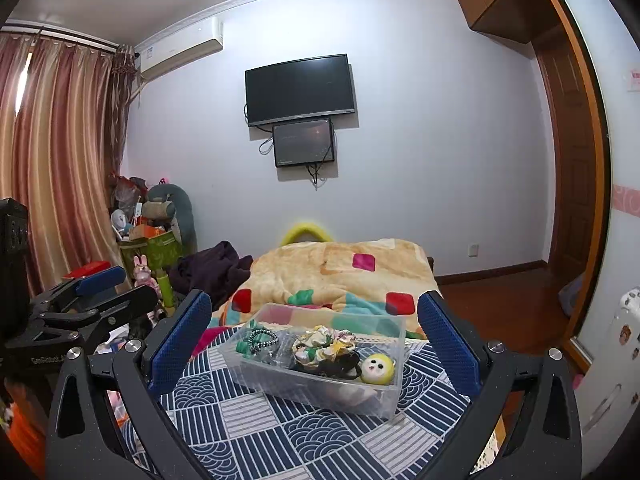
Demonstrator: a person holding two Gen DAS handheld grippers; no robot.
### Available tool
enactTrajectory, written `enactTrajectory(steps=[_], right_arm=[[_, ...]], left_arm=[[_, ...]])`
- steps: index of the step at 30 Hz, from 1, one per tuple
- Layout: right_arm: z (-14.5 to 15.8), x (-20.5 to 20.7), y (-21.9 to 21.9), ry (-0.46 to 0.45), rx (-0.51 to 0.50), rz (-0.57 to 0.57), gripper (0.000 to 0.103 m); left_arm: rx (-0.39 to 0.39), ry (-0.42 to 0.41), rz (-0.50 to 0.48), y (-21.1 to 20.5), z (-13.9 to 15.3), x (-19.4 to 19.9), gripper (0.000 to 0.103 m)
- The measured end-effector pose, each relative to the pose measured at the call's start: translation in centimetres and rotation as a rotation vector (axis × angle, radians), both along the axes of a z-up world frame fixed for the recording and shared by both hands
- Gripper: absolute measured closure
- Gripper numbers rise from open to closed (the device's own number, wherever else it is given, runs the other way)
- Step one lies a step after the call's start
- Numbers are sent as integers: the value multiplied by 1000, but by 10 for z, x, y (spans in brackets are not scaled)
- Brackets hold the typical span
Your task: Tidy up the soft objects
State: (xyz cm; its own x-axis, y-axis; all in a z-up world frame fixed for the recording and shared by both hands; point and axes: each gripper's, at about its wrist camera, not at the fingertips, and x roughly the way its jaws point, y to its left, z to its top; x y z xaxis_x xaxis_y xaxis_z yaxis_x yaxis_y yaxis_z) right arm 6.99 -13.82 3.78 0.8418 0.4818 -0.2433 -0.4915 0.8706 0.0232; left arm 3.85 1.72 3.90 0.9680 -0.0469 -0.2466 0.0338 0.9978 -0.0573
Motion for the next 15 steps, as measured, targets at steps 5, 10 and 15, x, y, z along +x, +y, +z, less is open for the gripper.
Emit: enactTrajectory(steps=[5,10,15], right_arm=[[-1,-2,0,2,2,4,0],[0,-3,0,0,3,4,0],[0,-4,0,-1,5,5,0]], left_arm=[[7,-4,-1,-2,0,-1,2],[8,-4,-2,-2,0,-1,2],[8,-4,-3,-2,0,-1,2]])
